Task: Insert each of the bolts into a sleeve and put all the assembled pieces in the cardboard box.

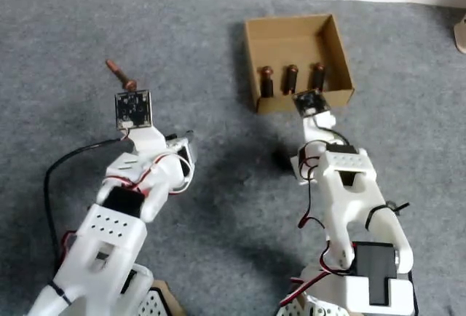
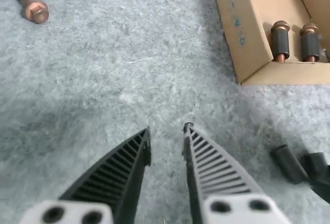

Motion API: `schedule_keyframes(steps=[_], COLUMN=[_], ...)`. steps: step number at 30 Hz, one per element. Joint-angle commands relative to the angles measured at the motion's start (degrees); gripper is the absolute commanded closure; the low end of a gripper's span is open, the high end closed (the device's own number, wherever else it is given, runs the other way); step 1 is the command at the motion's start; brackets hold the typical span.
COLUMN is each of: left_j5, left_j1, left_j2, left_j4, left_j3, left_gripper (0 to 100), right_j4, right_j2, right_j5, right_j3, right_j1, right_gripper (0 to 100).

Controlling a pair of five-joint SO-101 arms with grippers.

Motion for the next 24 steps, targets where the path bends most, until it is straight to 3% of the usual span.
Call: schedule_keyframes(steps=[1,6,10,14,19,24], left_j5=[0.0,-0.1,-1.2,-14.8,-37.1,-45.2], left_j1=[-0.7,-6.4,-8.7,-8.8,-11.6,-12.4], left_j2=[-0.6,-0.3,4.9,13.5,16.4,16.5], left_j4=[8.4,14.9,21.5,27.3,31.4,37.5], left_j3=[-7.6,-13.6,-19.4,-22.5,-22.3,-22.3], left_gripper=[89,89,96,99,92,83], right_j4=[-0.8,-0.7,-0.8,-0.9,-5.8,-8.9], right_j2=[-5.8,-16.1,-23.0,-27.5,-29.8,-29.8], right_j5=[-8.8,-18.4,-23.3,-24.4,-24.4,-24.3], right_j3=[-0.3,1.3,4.4,8.6,13.5,16.6], right_j1=[-3.2,-8.5,-10.2,-11.8,-12.0,-12.2], right_gripper=[99.3,99.3,99.3,99.3,99.3,99.3])
